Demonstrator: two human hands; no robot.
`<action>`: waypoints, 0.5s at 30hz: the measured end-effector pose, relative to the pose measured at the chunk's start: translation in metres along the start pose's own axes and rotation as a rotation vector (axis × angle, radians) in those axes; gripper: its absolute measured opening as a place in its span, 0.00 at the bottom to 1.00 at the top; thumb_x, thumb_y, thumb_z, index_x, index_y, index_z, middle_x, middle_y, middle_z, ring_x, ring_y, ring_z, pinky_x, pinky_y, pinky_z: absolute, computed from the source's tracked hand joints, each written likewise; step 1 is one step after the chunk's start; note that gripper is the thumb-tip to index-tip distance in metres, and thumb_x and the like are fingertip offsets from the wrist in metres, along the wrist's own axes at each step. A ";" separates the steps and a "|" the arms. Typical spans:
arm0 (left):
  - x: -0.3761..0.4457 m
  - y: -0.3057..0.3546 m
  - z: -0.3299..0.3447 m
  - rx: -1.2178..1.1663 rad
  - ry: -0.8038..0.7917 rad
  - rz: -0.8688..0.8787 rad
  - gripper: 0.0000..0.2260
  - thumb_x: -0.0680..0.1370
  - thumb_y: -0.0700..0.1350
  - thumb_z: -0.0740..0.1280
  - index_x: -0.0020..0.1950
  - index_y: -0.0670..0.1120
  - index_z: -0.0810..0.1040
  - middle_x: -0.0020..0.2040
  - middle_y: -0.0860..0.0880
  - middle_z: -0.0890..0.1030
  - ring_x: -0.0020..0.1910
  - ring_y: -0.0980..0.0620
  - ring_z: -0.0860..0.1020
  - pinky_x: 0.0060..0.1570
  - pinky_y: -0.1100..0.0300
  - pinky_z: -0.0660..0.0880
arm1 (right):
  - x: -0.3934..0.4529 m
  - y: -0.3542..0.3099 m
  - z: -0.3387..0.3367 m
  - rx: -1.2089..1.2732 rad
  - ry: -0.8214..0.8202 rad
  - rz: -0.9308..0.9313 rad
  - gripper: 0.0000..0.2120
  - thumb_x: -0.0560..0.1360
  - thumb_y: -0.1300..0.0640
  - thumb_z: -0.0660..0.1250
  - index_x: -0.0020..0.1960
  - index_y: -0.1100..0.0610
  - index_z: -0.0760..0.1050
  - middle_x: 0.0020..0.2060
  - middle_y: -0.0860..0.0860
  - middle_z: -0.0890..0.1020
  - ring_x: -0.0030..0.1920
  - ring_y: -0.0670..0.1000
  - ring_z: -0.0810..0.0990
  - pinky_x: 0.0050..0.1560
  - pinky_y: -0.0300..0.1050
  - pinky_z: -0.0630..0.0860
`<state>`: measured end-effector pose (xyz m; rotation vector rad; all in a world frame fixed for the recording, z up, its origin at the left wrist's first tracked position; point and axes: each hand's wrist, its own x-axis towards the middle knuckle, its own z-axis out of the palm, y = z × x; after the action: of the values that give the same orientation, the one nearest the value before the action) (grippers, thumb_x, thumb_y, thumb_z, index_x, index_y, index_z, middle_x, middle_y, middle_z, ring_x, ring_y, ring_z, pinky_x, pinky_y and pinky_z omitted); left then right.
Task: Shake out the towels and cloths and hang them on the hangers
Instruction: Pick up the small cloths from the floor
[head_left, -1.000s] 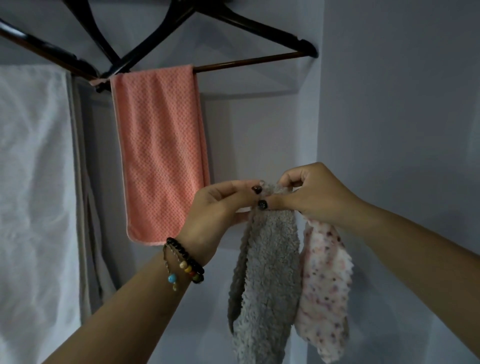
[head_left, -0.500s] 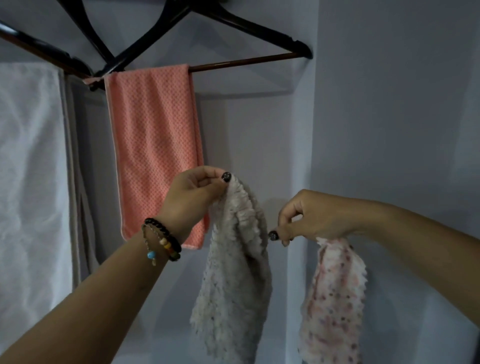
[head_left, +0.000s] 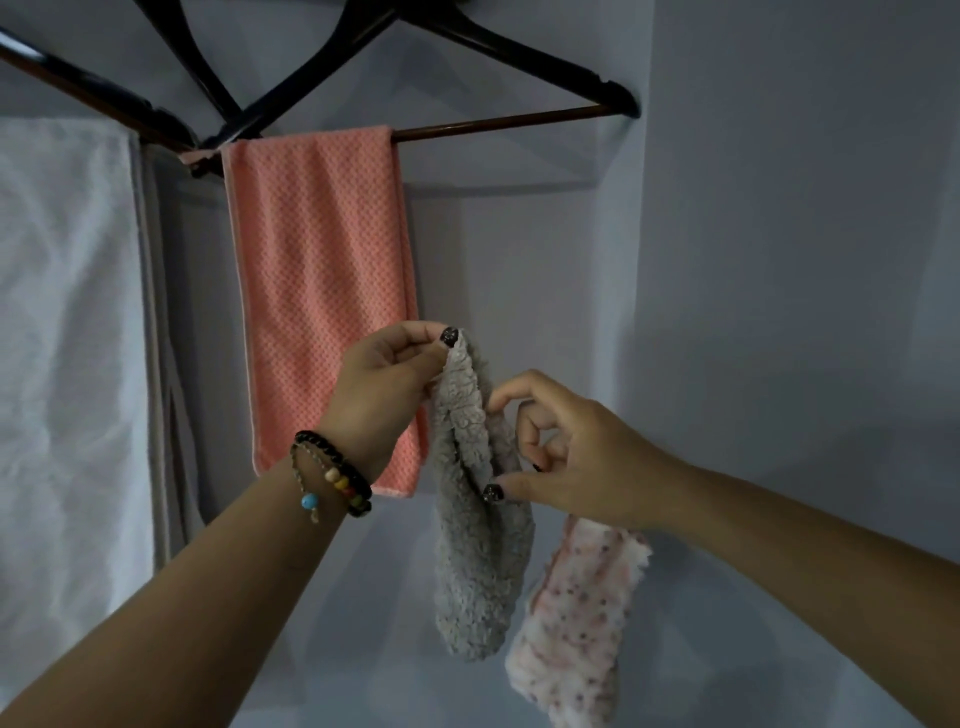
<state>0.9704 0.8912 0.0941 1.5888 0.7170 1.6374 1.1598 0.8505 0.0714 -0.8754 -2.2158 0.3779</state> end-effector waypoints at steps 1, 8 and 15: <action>0.001 0.000 -0.002 -0.008 0.007 0.001 0.08 0.79 0.33 0.63 0.46 0.42 0.79 0.35 0.51 0.82 0.33 0.56 0.79 0.37 0.64 0.77 | -0.001 0.000 0.004 -0.022 -0.012 -0.004 0.22 0.72 0.60 0.74 0.58 0.45 0.66 0.31 0.51 0.69 0.25 0.42 0.66 0.32 0.31 0.65; -0.001 -0.003 -0.008 0.022 0.036 -0.016 0.09 0.79 0.34 0.63 0.44 0.43 0.80 0.35 0.50 0.83 0.34 0.55 0.81 0.37 0.63 0.79 | 0.007 -0.011 0.022 -0.078 -0.013 0.007 0.22 0.74 0.57 0.70 0.65 0.43 0.69 0.29 0.47 0.71 0.30 0.43 0.69 0.35 0.41 0.70; 0.001 0.000 -0.019 0.005 0.052 0.018 0.05 0.78 0.34 0.65 0.46 0.41 0.80 0.40 0.45 0.83 0.41 0.50 0.79 0.46 0.57 0.77 | 0.030 -0.013 0.024 -0.404 -0.302 0.244 0.17 0.72 0.49 0.72 0.36 0.51 0.65 0.33 0.48 0.72 0.33 0.48 0.72 0.33 0.43 0.70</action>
<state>0.9514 0.8939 0.0938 1.5649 0.7359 1.6968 1.1214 0.8618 0.0763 -1.3907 -2.5167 0.1829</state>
